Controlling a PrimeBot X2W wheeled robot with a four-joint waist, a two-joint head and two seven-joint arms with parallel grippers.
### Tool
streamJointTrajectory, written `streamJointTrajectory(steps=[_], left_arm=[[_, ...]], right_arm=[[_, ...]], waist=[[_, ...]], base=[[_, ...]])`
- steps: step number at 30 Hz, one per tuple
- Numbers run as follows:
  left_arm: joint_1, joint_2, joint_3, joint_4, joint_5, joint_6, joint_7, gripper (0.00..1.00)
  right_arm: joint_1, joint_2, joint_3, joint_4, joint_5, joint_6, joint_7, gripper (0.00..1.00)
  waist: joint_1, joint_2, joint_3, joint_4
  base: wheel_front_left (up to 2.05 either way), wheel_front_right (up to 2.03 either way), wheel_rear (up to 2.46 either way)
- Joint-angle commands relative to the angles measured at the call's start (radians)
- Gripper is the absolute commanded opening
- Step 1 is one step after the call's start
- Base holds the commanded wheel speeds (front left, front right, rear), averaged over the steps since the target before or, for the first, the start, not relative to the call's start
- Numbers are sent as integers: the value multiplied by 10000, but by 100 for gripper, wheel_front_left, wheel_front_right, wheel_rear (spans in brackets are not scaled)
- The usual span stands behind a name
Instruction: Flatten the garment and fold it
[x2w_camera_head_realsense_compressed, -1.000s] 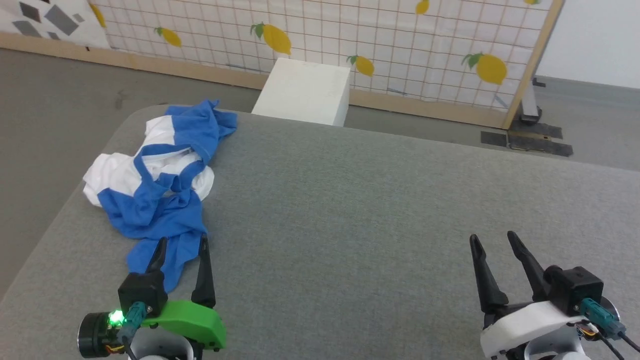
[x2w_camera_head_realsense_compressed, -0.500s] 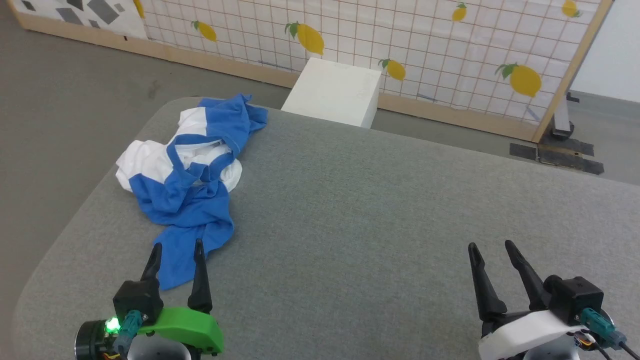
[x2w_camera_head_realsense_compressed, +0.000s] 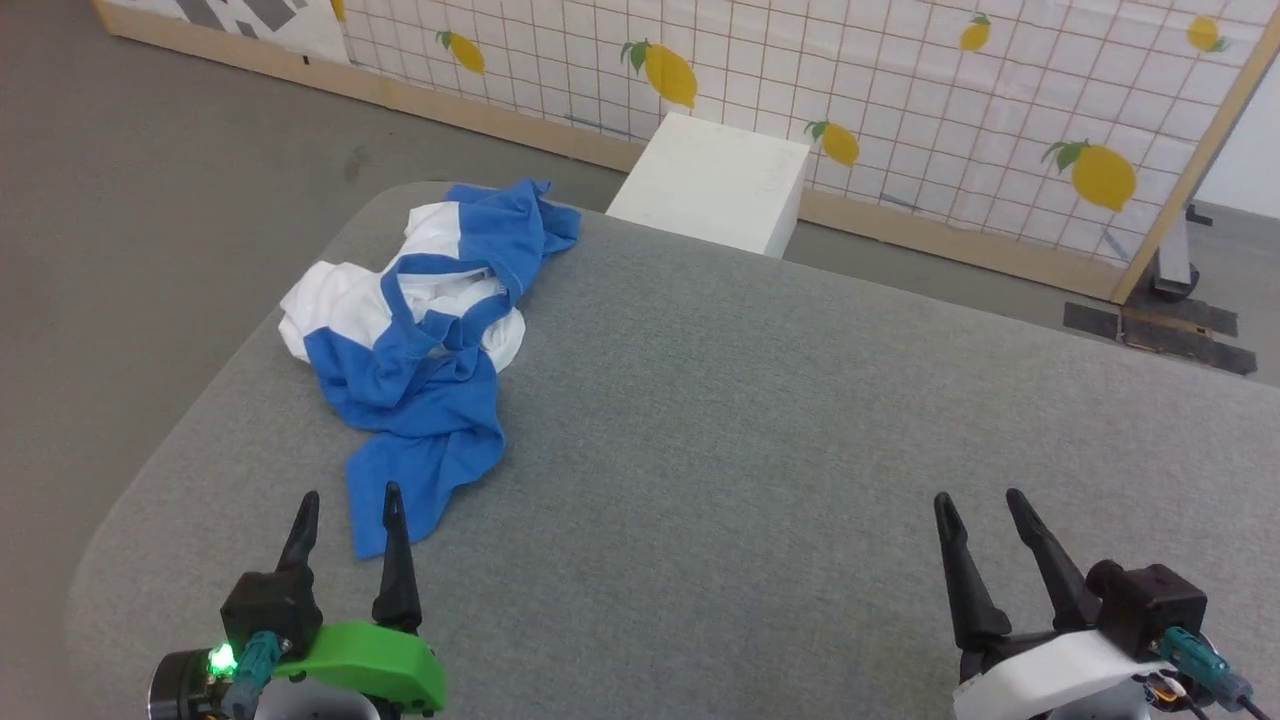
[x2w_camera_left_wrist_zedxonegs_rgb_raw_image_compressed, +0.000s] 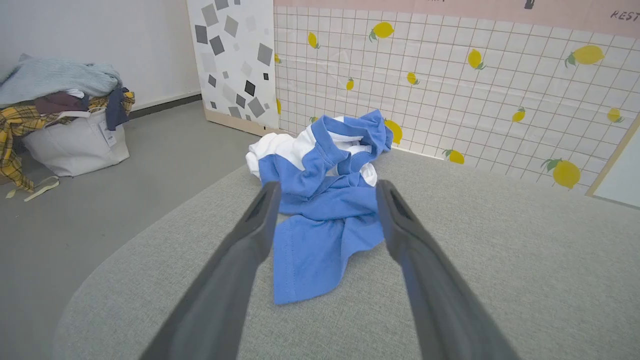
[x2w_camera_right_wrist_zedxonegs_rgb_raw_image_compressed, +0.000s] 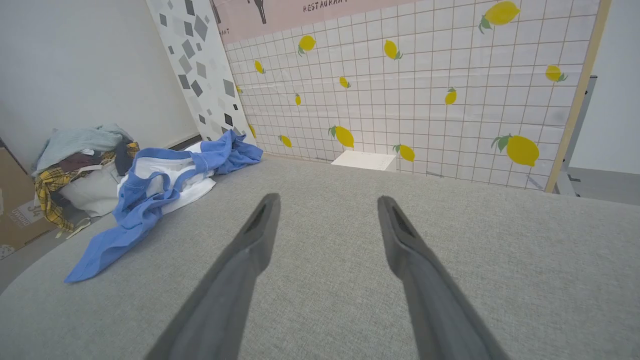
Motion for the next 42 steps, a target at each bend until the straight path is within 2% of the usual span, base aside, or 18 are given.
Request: streamJointTrajectory(steps=[1, 10, 36, 42], left_arm=[[188, -34, 19, 31, -150, 52, -96, 100], [239, -38, 5, 94, -228, 115, -282, 100], [379, -25, 49, 231, -299, 216, -815, 100], [378, -28, 76, 247, -319, 232, -826, 100]], right_arm=[[207, 0, 43, 56, 28, -10, -119, 100], [307, 1, 49, 17, -280, -12, -306, 100], [578, 1, 56, 354, 209, -15, -842, 100], [590, 1, 64, 383, 204, -15, -853, 100]], waist=[[0, 0, -15, 93], [0, 0, -66, 442], [0, 0, -175, 1430], [0, 0, -164, 1432]], base=[[0, 0, 0], [0, 0, 0], [0, 0, 0], [0, 0, 0]])
